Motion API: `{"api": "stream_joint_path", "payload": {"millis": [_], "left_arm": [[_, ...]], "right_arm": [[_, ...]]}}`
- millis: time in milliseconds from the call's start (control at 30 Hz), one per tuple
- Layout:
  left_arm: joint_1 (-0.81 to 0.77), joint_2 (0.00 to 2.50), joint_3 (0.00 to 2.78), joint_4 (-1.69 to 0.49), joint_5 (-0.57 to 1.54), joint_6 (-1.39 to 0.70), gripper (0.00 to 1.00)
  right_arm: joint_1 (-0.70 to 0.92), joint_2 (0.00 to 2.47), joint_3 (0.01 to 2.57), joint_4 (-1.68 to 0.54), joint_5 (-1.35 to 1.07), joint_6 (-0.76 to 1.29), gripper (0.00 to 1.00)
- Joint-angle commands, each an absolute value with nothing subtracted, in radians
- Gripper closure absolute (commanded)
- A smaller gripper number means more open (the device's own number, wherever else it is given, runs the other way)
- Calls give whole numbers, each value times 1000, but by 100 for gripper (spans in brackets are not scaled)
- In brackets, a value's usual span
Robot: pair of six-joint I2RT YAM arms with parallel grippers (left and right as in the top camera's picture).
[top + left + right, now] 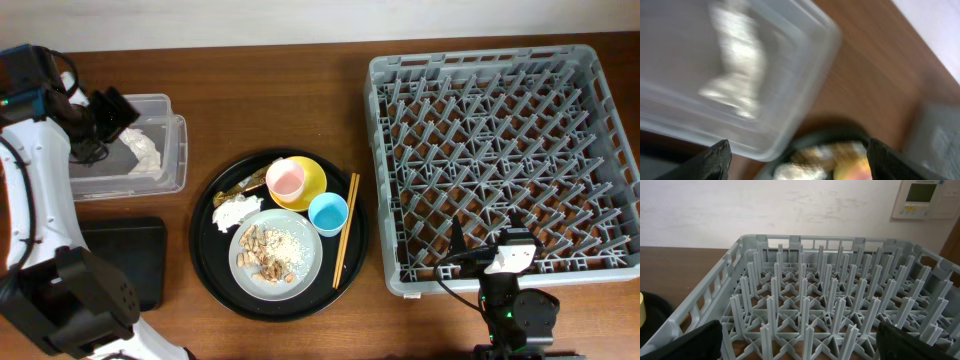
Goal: Sort waste into correct bins and load items into the dishwasher rack
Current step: 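Carry the tissue left and release it into the clear bin, then return the left gripper to the tray and grasp more tissue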
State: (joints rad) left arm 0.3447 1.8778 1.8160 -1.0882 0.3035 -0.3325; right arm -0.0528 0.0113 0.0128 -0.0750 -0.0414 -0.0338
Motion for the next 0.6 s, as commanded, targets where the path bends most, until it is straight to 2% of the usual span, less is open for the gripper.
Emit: {"api": "stream_joint_path", "payload": {"millis": [0, 67, 167, 233, 267, 367, 500, 567], "left_arm": [[293, 1879, 1826, -1189, 684, 1, 14], [220, 1879, 1826, -1283, 666, 106, 14], [96, 1879, 1826, -1367, 466, 102, 14], [4, 1879, 1826, -1409, 253, -15, 15], [-37, 1879, 1826, -1442, 149, -76, 21], [-99, 1879, 1826, -1523, -23, -224, 25], [-137, 1879, 1758, -1523, -30, -266, 26], [-161, 1879, 1654, -1445, -30, -297, 26]], "right_arm": [[-59, 5, 6, -78, -33, -33, 2], [-59, 6, 6, -78, -33, -33, 2], [-59, 5, 6, -78, -33, -33, 2], [-59, 5, 6, -78, -33, -33, 1], [-60, 6, 6, -78, -33, -33, 2], [-59, 5, 6, -78, -33, -33, 2], [-60, 6, 6, -78, -33, -33, 2], [-59, 5, 6, -78, -33, -33, 2]]}}
